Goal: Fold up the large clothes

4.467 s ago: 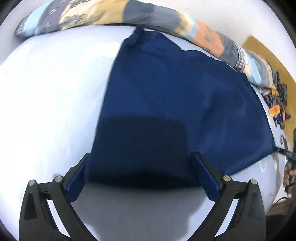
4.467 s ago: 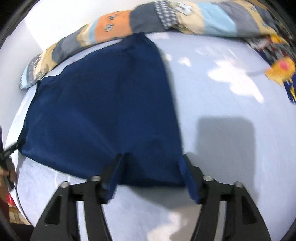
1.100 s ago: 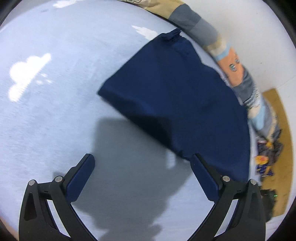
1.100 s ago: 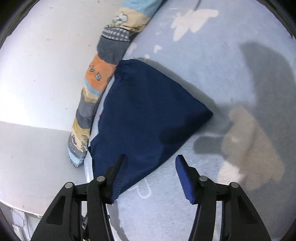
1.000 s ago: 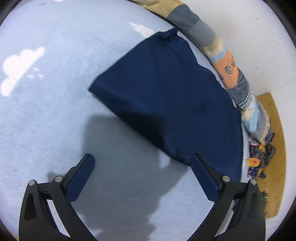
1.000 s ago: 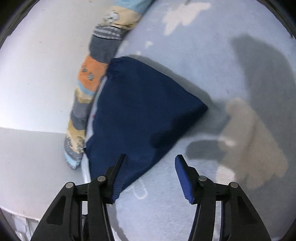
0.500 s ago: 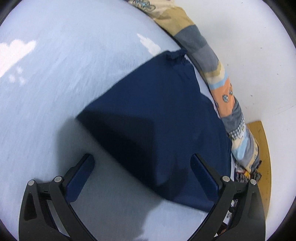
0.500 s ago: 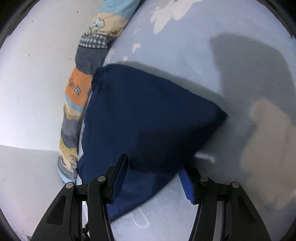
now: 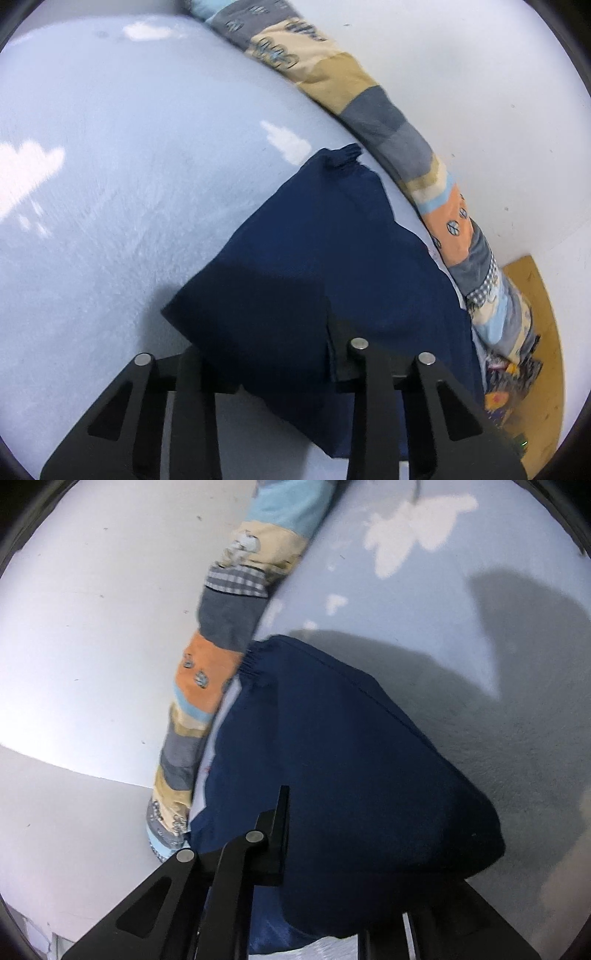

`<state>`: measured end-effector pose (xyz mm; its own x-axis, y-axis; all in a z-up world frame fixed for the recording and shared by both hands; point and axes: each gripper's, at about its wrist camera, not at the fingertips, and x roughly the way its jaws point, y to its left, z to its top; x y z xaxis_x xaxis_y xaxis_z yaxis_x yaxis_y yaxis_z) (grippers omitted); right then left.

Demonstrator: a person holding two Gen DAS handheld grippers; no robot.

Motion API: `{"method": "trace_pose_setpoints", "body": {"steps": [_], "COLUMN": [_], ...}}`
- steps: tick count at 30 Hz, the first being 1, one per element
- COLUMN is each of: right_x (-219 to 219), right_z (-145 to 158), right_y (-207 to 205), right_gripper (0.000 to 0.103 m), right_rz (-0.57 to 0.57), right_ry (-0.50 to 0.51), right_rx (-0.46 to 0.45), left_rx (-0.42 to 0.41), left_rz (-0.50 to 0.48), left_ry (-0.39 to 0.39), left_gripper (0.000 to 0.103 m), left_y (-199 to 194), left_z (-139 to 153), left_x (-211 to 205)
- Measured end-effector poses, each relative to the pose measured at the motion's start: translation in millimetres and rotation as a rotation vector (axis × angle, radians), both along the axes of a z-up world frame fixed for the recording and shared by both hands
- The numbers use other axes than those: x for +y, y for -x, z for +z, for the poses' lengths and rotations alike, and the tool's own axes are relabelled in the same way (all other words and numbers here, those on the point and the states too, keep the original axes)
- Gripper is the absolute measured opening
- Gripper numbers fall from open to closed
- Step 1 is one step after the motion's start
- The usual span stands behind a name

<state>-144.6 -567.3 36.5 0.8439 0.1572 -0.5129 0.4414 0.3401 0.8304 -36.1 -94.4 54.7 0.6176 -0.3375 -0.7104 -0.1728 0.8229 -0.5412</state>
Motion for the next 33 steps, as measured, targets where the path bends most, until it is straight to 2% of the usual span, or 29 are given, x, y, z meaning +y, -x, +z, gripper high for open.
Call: {"method": "trace_pose_setpoints", "body": {"steps": [3, 7, 11, 14, 18, 21, 23, 25, 29, 30, 32, 33], "right_x": [5.5, 11.1, 10.0, 9.0, 9.5, 5.0, 0.1, -2.4, -3.0, -2.0, -1.5, -1.0], "right_z": [16.2, 31.3, 34.2, 31.4, 19.1, 0.7, -8.7, -11.8, -9.5, -9.1, -10.6, -11.6], "right_y": [12.1, 37.1, 63.7, 86.3, 107.9, 113.1, 116.9, 118.2, 114.0, 112.8, 111.5, 111.8], "right_gripper": [0.013, 0.013, 0.013, 0.013, 0.014, 0.022, 0.028, 0.029, 0.04, 0.042, 0.042, 0.042], "right_rz": [0.005, 0.013, 0.026, 0.028, 0.031, 0.029, 0.016, 0.019, 0.033, 0.034, 0.038, 0.038], "right_ry": [0.021, 0.051, 0.055, 0.033, -0.003, -0.064, -0.108, -0.127, -0.103, -0.099, -0.094, -0.097], "right_rx": [-0.029, -0.025, 0.008, 0.029, 0.077, 0.123, 0.138, 0.152, 0.167, 0.167, 0.177, 0.177], "left_rx": [-0.001, 0.03, 0.066, 0.117, 0.266, 0.272, 0.252, 0.207, 0.095, 0.067, 0.008, -0.016], "left_rz": [-0.028, -0.071, -0.113, -0.119, -0.055, 0.025, 0.069, 0.094, -0.016, -0.04, -0.032, -0.02], "left_ry": [-0.025, -0.055, -0.075, -0.047, 0.016, 0.026, -0.014, -0.107, -0.273, -0.331, -0.446, -0.464], "left_gripper": [0.025, 0.024, 0.025, 0.025, 0.035, 0.039, 0.042, 0.044, 0.052, 0.059, 0.061, 0.062], "left_y": [11.6, 30.1, 57.7, 72.1, 91.4, 104.2, 110.4, 114.5, 112.0, 112.0, 116.0, 118.5], "left_z": [10.0, 21.5, 33.0, 32.3, 13.1, 16.8, 24.8, 37.4, 54.8, 58.2, 67.0, 70.5], "left_x": [-2.6, -2.5, 0.2, 6.4, 24.2, 37.4, 40.2, 30.1, -21.1, -37.3, -61.4, -65.7]}}
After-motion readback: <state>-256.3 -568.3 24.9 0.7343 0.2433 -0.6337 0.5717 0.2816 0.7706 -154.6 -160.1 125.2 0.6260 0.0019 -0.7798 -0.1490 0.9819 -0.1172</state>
